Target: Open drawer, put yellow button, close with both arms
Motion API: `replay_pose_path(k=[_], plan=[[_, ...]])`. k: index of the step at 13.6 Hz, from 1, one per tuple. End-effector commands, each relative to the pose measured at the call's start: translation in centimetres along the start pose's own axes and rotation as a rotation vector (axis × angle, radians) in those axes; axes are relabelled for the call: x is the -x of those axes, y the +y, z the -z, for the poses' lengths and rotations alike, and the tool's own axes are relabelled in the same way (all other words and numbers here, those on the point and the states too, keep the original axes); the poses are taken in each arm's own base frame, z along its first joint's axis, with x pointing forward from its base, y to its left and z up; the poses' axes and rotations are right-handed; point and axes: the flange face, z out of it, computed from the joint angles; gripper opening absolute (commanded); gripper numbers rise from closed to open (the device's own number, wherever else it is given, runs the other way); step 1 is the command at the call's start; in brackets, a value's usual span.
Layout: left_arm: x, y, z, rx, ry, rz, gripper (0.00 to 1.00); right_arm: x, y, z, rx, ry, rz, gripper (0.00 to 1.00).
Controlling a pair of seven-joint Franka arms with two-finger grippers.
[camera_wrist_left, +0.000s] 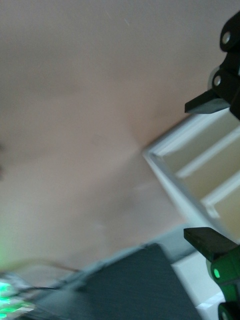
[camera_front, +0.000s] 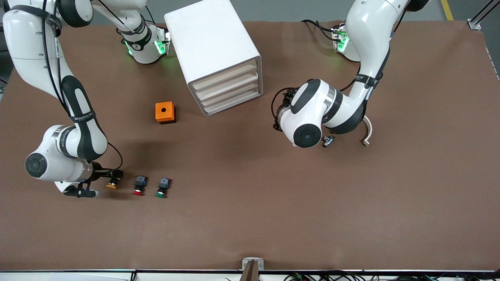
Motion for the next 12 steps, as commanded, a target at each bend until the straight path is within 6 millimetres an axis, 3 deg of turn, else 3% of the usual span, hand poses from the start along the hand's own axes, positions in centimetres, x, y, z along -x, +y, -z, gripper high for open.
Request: replay_pose_path(k=[1, 4, 7, 10, 12], plan=[[1.6, 0.6, -0.4, -0.091, -0.182, 0.121, 0.99, 0.4, -0.3, -0.7, -0.026, -0.016, -0.027, 0.88], [2.8, 1.1, -1.4, -0.194, -0.323, 0.251, 0.99, 0.6, -1.2, -0.3, -0.026, -0.039, -0.035, 0.37], [5.6, 0.7, -4.4, -0.286, -0.308, 0.425, 0.95, 0.6, -2.1, 0.0, -0.025, -0.042, -0.053, 0.05], [6.9, 0.2, -5.0, -0.323, -0.302, 0.517, 0.89, 0.4, -2.4, 0.7, -0.026, -0.032, -0.08, 0.0], [8.9, -0.6, -5.9, -0.379, -0.348, 0.504, 0.78, 0.2, -3.2, 3.2, -0.028, 0.007, -0.066, 0.0]])
